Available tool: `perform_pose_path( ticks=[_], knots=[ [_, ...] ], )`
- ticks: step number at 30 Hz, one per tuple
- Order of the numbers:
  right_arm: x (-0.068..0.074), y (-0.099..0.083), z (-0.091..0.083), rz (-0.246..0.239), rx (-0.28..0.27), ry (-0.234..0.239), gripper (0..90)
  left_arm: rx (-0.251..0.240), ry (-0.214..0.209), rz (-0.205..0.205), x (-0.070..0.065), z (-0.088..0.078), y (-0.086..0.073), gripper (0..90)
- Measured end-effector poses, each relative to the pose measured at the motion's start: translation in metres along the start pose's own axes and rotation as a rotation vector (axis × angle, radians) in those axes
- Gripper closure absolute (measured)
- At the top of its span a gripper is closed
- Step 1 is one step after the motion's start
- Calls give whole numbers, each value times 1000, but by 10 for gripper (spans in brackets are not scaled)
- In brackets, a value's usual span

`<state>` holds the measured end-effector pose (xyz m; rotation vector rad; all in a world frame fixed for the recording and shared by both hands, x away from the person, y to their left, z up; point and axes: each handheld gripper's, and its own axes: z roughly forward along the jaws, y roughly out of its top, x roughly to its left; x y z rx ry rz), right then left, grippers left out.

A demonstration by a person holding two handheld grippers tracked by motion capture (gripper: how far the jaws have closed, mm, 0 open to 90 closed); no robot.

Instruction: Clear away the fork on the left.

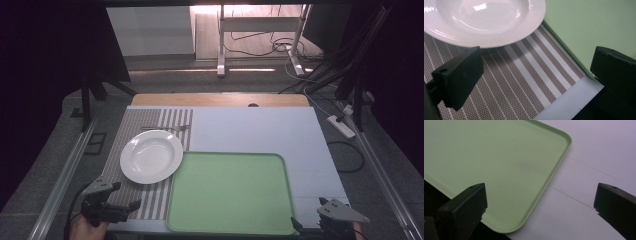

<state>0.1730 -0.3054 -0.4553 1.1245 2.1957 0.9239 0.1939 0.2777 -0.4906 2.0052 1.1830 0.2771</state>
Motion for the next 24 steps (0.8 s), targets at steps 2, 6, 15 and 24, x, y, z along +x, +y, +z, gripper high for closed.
perform_pose_path(
  ticks=[2,6,15,24],
  knots=[
    [0,0,0,-1,2,0,0,8,-1,9,0,2,2,2],
    [0,0,0,-3,4,1,0,9,-5,21,1,8,7,2],
    [0,0,1,-4,8,3,0,16,8,16,10,16,13,1],
    [0,0,1,-6,11,2,0,28,19,-9,19,24,30,0]
  ],
)
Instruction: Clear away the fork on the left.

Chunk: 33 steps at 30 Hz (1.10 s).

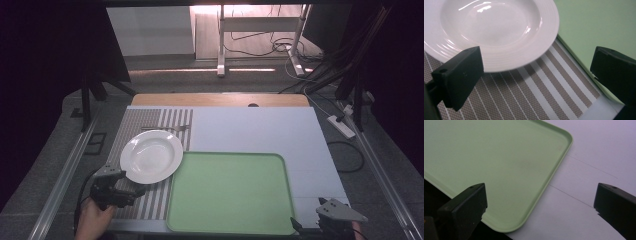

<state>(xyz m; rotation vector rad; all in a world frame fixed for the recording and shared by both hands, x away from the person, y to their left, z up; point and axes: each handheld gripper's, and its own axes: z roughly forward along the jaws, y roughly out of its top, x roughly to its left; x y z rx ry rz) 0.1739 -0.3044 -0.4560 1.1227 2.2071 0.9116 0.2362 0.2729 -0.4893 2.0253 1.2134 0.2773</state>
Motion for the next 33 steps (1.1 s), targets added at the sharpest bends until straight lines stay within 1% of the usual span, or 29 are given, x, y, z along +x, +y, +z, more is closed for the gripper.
perform_pose_path(
  ticks=[2,9,12,13,14,15,18,23,25,26,27,33],
  knots=[
    [0,0,0,0,0,0,0,1,0,1,1,2,2,0],
    [0,0,0,0,3,1,0,8,9,25,3,14,13,0],
    [0,0,0,-2,3,1,0,3,14,29,6,21,20,0],
    [0,0,0,-2,3,1,0,3,14,29,6,21,20,0],
    [0,0,0,-2,4,1,0,3,15,29,9,25,24,0],
    [0,0,0,-2,4,1,0,3,15,29,9,25,24,0],
    [0,0,1,-3,5,2,0,9,21,32,14,32,30,0],
    [0,0,1,-4,7,3,0,21,22,31,20,46,43,0],
    [0,0,1,-5,7,4,0,24,20,40,22,54,50,0],
    [0,0,1,-5,8,4,0,24,20,40,22,54,50,0],
    [0,0,1,-5,8,5,0,23,23,40,24,58,54,0],
    [0,0,1,-10,11,7,0,23,32,30,28,68,63,0]
  ],
)
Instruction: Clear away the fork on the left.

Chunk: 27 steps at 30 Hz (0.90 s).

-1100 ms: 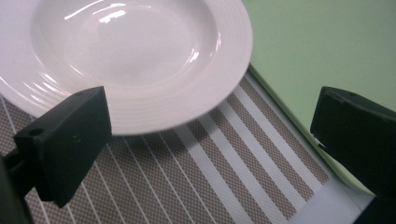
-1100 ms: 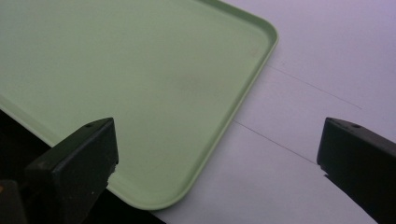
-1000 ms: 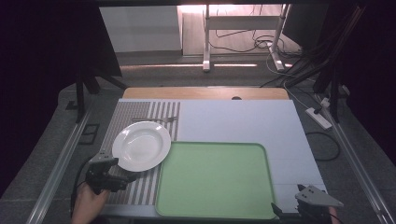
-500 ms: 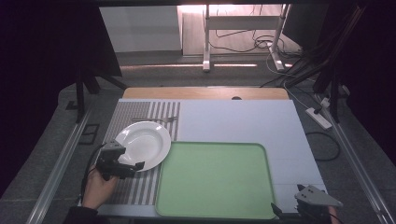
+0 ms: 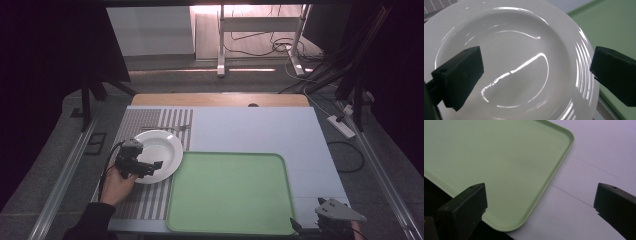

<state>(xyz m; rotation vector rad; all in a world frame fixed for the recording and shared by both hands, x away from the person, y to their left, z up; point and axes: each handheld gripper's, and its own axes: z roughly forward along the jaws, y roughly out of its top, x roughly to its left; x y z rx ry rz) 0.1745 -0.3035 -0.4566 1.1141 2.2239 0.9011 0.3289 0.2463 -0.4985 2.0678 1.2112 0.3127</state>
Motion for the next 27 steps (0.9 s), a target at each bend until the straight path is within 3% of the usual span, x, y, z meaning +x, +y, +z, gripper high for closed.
perform_pose_path(
  ticks=[17,23,27],
  knots=[
    [0,0,1,-6,8,7,0,-7,0,-29,30,31,33,0],
    [0,0,1,-7,9,9,0,-2,2,-8,38,41,45,0],
    [0,0,1,-6,9,9,0,12,26,2,43,45,52,38]
  ],
)
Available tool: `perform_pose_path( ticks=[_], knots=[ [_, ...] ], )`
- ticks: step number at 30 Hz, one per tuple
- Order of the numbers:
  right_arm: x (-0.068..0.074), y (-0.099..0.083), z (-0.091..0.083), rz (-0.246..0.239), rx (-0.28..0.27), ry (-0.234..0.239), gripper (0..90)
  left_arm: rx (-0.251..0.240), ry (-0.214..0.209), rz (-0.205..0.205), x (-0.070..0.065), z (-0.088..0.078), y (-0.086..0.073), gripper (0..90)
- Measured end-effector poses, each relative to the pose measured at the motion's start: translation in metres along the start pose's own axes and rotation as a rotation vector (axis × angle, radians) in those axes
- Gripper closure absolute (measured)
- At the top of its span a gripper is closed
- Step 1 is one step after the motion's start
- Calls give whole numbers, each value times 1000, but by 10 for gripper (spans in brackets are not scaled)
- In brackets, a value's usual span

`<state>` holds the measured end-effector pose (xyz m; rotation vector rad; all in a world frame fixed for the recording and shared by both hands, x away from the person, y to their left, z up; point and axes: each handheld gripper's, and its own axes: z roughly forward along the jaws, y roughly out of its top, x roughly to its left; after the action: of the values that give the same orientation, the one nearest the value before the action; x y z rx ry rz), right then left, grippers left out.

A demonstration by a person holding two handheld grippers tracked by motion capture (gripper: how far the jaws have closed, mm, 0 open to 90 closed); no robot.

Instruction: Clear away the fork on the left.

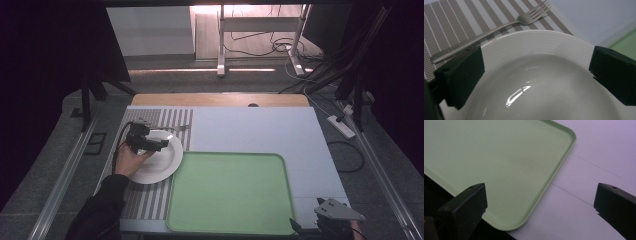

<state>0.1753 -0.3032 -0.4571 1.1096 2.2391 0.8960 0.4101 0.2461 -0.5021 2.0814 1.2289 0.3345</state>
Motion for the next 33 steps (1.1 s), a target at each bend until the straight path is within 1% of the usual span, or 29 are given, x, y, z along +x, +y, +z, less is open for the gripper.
perform_pose_path(
  ticks=[1,2,4,7,8,9,10,12,13,14,15,16,17,18,19,20,21,22,23,26,30,33],
  knots=[
    [0,0,0,0,0,0,0,6,10,5,2,0,2,54],
    [0,0,0,0,0,0,0,11,8,7,4,1,4,72],
    [0,0,0,2,1,0,0,15,3,-5,9,1,8,123],
    [0,0,1,2,3,-2,0,16,-1,-26,19,1,13,261],
    [0,0,1,2,3,-2,0,19,2,-28,22,2,15,339],
    [0,0,1,2,3,-2,0,22,3,-30,25,2,16,339],
    [0,0,1,2,6,-1,0,22,-1,-36,28,3,17,436],
    [0,0,1,2,4,0,0,28,15,-51,33,6,20,518],
    [0,0,1,1,5,2,0,34,16,-56,36,7,21,585],
    [0,0,1,1,5,2,0,41,21,-57,39,8,22,585],
    [0,0,1,0,6,3,0,49,26,-59,41,9,24,626],
    [0,0,1,-5,10,8,0,58,28,-56,43,10,25,738],
    [0,0,1,-5,10,8,0,67,41,-52,45,11,27,738],
    [1,0,1,-8,11,9,0,78,54,-48,47,12,28,792],
    [1,0,1,-9,13,6,0,95,66,-42,52,14,31,889],
    [1,0,1,-9,13,6,0,95,66,-42,52,14,31,891],
    [0,0,1,-8,13,6,0,105,73,-43,55,16,32,891],
    [0,0,1,-2,11,3,0,128,89,-47,61,21,34,892],
    [0,0,1,0,9,3,0,128,89,-47,61,21,34,892],
    [0,0,1,0,8,4,0,150,107,-55,70,28,36,892],
    [0,0,1,2,9,4,0,174,124,-74,79,37,39,892],
    [-1,0,1,5,9,2,0,196,140,-96,85,43,40,891]
  ],
)
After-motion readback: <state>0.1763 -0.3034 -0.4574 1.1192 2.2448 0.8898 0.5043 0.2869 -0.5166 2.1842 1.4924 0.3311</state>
